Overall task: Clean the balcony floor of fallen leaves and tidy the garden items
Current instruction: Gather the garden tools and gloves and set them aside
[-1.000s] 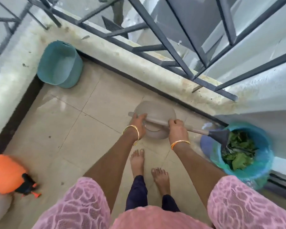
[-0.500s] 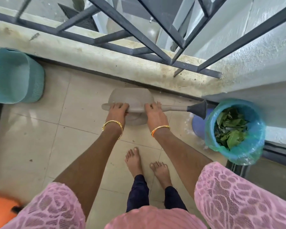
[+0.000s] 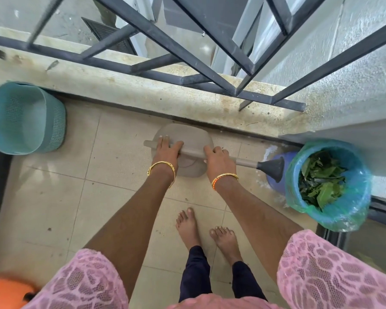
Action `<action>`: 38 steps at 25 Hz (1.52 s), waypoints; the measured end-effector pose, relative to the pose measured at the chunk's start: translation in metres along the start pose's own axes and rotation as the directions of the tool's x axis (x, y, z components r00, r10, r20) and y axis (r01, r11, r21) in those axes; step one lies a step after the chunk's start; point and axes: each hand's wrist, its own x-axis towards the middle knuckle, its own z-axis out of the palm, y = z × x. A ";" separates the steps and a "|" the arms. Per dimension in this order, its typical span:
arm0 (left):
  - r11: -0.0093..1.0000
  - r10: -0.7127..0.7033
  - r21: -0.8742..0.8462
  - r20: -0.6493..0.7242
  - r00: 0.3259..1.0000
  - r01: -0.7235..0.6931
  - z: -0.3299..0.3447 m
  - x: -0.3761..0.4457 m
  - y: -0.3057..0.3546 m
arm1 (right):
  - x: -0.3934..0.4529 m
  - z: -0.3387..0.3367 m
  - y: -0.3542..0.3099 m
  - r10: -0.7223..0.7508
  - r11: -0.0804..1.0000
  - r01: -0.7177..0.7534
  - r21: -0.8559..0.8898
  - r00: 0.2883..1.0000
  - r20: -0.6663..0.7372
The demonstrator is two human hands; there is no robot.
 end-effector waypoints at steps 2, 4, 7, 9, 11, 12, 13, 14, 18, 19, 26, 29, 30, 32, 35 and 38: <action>1.000 -0.018 0.013 0.018 1.000 0.018 -0.002 -0.001 0.002 | 0.000 0.002 0.001 0.008 1.000 -0.008 0.020 1.000 -0.002; 0.999 -0.042 0.034 0.024 0.999 0.041 -0.003 -0.002 0.003 | 0.000 0.003 0.001 0.022 1.000 -0.022 0.016 1.000 -0.012; 0.993 -0.082 0.079 -0.010 0.997 0.083 -0.003 -0.012 0.004 | -0.004 0.001 0.001 0.030 0.999 -0.031 -0.034 0.999 -0.039; 0.990 -0.095 0.099 -0.061 0.994 0.101 -0.003 -0.026 0.008 | -0.014 -0.004 0.002 0.019 0.997 -0.024 -0.075 0.998 -0.063; 0.987 -0.101 0.120 -0.074 0.992 0.110 -0.002 -0.048 0.014 | -0.029 -0.011 0.000 -0.010 0.996 0.001 -0.089 0.994 -0.106; 0.985 -0.110 0.130 -0.064 0.992 0.118 -0.001 -0.063 0.017 | -0.039 -0.014 -0.003 -0.035 0.995 0.024 -0.093 0.992 -0.120; 0.983 -0.124 0.131 -0.051 0.991 0.130 -0.001 -0.078 0.020 | -0.049 -0.016 -0.007 -0.059 0.994 0.047 -0.097 0.990 -0.127; 0.981 -0.141 0.128 -0.042 0.989 0.145 -0.004 -0.094 0.023 | -0.060 -0.020 -0.012 -0.084 0.992 0.071 -0.106 0.988 -0.128; 0.971 -0.226 0.081 -0.005 0.974 0.225 -0.017 -0.157 0.028 | -0.110 -0.041 -0.034 -0.140 0.986 0.127 -0.111 0.983 -0.117; 0.962 -0.262 0.071 -0.010 0.965 0.262 -0.023 -0.174 0.029 | -0.126 -0.049 -0.040 -0.164 0.982 0.151 -0.114 0.980 -0.115; 0.927 -0.374 0.011 -0.065 0.925 0.375 -0.077 -0.289 0.070 | -0.222 -0.121 -0.067 -0.420 0.885 0.402 -0.235 0.907 -0.025; 0.879 -0.477 -0.067 -0.119 0.871 0.473 -0.091 -0.346 0.092 | -0.263 -0.153 -0.080 -0.553 0.794 0.535 -0.289 0.833 0.021; 0.861 -0.509 -0.092 -0.142 0.849 0.501 -0.095 -0.363 0.098 | -0.278 -0.161 -0.085 -0.595 0.758 0.576 -0.307 0.803 0.037; 0.813 -0.582 -0.152 -0.168 0.796 0.562 -0.101 -0.400 0.107 | -0.309 -0.171 -0.090 -0.659 0.691 0.640 -0.336 0.749 0.071; 0.703 -0.710 -0.251 -0.191 0.678 0.665 -0.091 -0.457 0.115 | -0.356 -0.171 -0.089 -0.746 0.578 0.733 -0.359 0.653 0.131; 0.569 -0.821 -0.326 -0.164 0.548 0.755 -0.062 -0.508 0.119 | -0.397 -0.157 -0.086 -0.796 0.438 0.806 -0.398 0.554 0.246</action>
